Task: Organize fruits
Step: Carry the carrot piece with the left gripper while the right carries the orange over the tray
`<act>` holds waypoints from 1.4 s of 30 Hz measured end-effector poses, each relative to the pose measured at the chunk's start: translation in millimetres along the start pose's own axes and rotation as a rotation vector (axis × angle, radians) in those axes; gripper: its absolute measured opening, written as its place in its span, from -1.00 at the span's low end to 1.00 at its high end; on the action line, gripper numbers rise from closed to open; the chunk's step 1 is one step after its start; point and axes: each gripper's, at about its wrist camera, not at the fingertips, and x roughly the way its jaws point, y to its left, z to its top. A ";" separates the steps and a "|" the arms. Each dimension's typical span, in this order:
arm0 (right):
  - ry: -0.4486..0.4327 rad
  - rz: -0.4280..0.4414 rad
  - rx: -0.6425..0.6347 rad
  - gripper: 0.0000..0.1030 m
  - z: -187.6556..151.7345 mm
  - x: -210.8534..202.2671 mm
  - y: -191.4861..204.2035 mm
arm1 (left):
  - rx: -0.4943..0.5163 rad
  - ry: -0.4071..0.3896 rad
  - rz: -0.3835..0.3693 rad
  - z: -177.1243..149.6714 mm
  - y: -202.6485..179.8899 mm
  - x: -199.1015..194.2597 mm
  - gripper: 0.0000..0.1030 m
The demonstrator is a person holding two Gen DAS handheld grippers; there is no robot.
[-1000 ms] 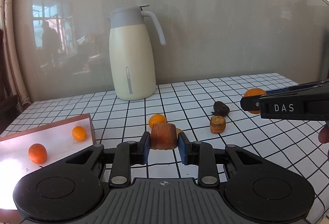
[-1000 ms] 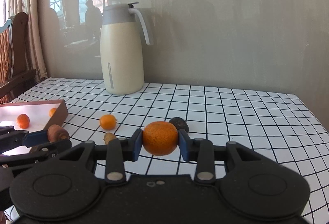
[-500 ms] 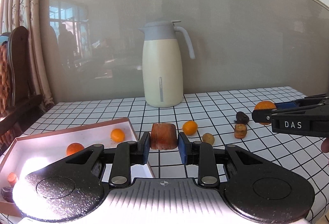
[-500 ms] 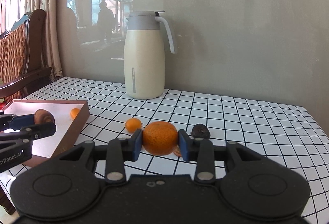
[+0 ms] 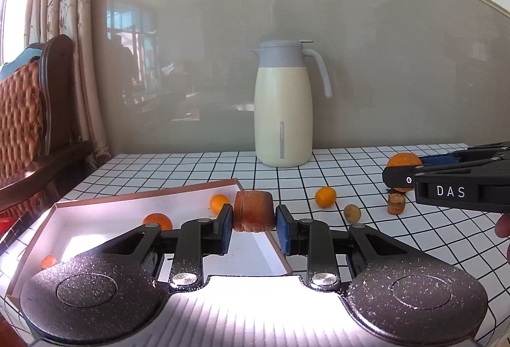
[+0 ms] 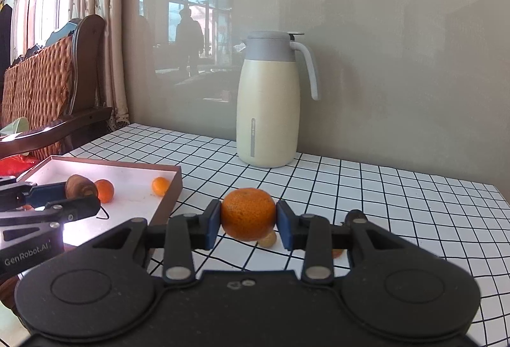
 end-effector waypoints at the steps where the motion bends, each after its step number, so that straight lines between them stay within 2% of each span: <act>1: -0.001 0.005 -0.006 -0.45 0.8 0.9 3.9 | -0.002 0.000 0.005 -0.9 2.5 -0.9 -0.43; 15: 0.007 0.099 -0.065 -0.45 7.9 13.0 53.3 | -0.058 0.003 0.109 -8.2 56.5 -8.3 -0.43; 42: 0.014 0.220 -0.117 -0.45 20.6 41.3 124.2 | -0.116 0.013 0.270 -22.2 136.5 -13.7 -0.43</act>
